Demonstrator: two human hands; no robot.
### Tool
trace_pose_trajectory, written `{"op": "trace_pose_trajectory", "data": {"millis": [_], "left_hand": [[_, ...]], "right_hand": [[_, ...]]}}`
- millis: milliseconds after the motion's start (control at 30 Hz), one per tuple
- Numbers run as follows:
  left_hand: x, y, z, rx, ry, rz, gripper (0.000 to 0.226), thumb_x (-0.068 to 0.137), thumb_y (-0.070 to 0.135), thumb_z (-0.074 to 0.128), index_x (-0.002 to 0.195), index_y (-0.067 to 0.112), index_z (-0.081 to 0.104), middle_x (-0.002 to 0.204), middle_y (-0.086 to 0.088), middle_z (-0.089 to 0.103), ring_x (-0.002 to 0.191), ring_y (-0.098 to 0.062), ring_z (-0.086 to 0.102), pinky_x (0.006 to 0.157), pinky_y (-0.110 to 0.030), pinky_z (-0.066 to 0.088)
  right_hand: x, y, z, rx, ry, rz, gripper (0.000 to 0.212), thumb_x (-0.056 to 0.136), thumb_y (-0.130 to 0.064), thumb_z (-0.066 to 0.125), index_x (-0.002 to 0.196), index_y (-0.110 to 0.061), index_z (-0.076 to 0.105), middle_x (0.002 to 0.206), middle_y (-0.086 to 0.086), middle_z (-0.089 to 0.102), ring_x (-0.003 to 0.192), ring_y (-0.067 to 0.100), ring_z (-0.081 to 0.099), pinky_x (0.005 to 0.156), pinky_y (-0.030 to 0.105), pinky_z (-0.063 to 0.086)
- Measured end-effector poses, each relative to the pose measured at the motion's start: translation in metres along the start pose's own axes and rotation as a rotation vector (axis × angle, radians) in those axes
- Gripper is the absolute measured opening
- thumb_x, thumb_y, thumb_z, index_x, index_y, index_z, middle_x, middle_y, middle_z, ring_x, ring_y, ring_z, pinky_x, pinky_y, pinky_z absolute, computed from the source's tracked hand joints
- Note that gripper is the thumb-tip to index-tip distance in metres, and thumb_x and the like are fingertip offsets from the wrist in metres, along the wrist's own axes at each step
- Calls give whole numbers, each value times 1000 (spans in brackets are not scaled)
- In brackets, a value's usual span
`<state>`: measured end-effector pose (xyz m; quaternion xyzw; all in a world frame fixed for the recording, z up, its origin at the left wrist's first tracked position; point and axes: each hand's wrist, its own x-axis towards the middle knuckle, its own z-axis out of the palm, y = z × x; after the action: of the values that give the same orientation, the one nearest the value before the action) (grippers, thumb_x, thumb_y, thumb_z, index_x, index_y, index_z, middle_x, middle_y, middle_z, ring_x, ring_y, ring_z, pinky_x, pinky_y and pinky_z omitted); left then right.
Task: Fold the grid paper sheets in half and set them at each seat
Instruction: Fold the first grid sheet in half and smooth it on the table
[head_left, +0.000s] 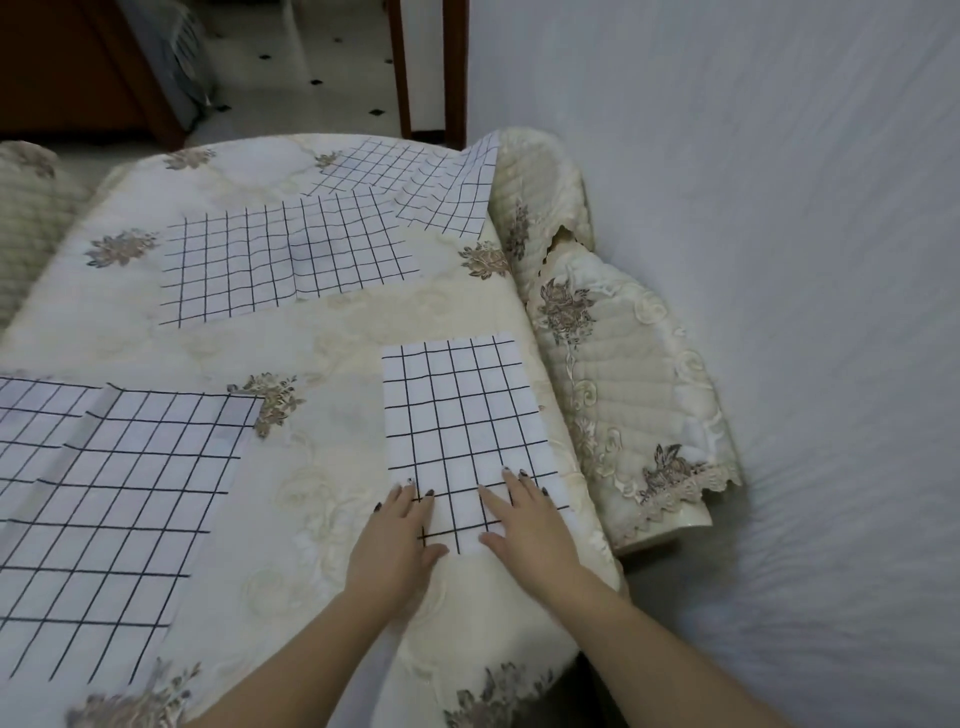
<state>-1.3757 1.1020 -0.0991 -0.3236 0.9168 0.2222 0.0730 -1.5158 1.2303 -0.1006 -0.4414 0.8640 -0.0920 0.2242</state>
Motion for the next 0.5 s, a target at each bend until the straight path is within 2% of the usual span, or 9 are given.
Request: {"op": "trace_pose_trajectory", "data": {"millis": [133, 300, 400, 500], "left_hand": [[-6, -11, -2, -24, 17, -14, 68, 90, 44, 57, 148, 19, 32, 161, -5, 15, 150, -21, 8, 119, -38, 18], [-15, -15, -4, 9, 39, 16, 69, 91, 41, 57, 150, 18, 28, 161, -6, 13, 150, -24, 6, 120, -36, 15], [-26, -12, 4, 42, 13, 92, 63, 95, 37, 49, 152, 22, 24, 162, -5, 12, 150, -22, 2, 119, -32, 9], [-32, -8, 10, 24, -11, 57, 58, 99, 37, 41, 152, 27, 21, 163, -3, 7, 150, -19, -1, 119, -31, 13]], "right_hand": [[-13, 16, -8, 66, 21, 75, 60, 95, -40, 48, 150, -32, 25, 162, 3, 4, 149, 21, 3, 120, 36, 13], [-26, 20, -13, 37, 47, 70, 65, 95, -41, 49, 151, -31, 17, 162, 3, 4, 149, 21, 2, 119, 34, 10], [-35, 17, -4, -56, 31, 21, 61, 99, -40, 40, 152, -32, 12, 162, 4, 2, 149, 23, 1, 119, 35, 6], [-39, 15, 7, -65, 28, 47, 55, 100, -36, 36, 151, -33, 14, 162, 5, 3, 149, 23, 1, 119, 37, 7]]}}
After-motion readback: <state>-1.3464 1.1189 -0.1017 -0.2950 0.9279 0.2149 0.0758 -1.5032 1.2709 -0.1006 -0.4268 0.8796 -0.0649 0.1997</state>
